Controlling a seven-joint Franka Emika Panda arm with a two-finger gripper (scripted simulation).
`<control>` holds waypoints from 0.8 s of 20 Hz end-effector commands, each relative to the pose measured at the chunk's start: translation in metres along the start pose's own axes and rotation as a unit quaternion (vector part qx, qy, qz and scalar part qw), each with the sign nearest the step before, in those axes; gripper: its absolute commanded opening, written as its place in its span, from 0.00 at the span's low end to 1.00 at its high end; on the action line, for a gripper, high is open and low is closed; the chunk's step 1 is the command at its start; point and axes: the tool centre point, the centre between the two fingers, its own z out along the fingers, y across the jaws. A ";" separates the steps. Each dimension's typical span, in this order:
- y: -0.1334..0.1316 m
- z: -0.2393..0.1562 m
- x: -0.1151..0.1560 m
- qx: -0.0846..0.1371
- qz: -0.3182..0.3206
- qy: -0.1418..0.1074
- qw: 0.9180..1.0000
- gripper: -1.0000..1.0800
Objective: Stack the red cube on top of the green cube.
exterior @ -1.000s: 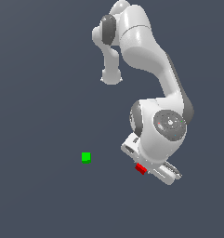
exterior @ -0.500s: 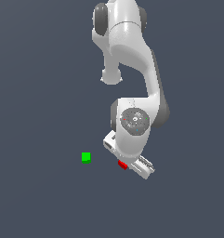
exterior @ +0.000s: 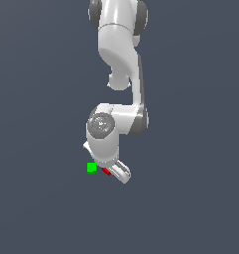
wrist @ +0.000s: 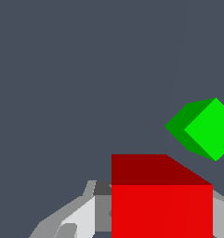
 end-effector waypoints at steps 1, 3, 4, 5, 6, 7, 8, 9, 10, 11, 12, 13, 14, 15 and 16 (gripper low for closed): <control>0.022 0.005 0.010 0.000 0.000 0.000 1.000 0.00; 0.038 0.008 0.018 0.000 0.000 0.000 1.000 0.00; 0.045 0.010 0.021 0.000 0.000 0.000 1.000 0.00; 0.051 0.011 0.024 0.000 0.000 0.000 1.000 0.00; 0.056 0.012 0.027 0.000 0.000 0.000 1.000 0.00; 0.060 0.014 0.029 0.000 0.000 0.000 1.000 0.00; 0.064 0.015 0.031 0.000 0.000 0.000 1.000 0.00; 0.067 0.015 0.032 0.000 0.000 0.000 1.000 0.00; 0.069 0.016 0.033 0.000 0.000 0.000 1.000 0.00; 0.070 0.016 0.034 0.000 0.000 0.000 1.000 0.00; 0.070 0.016 0.034 0.000 0.000 0.000 1.000 0.00; 0.070 0.016 0.034 0.000 0.000 0.000 1.000 0.96; 0.070 0.016 0.034 0.000 0.000 0.000 1.000 0.96; 0.070 0.016 0.034 0.000 0.000 0.000 1.000 0.96; 0.070 0.016 0.034 0.000 0.000 0.000 1.000 0.96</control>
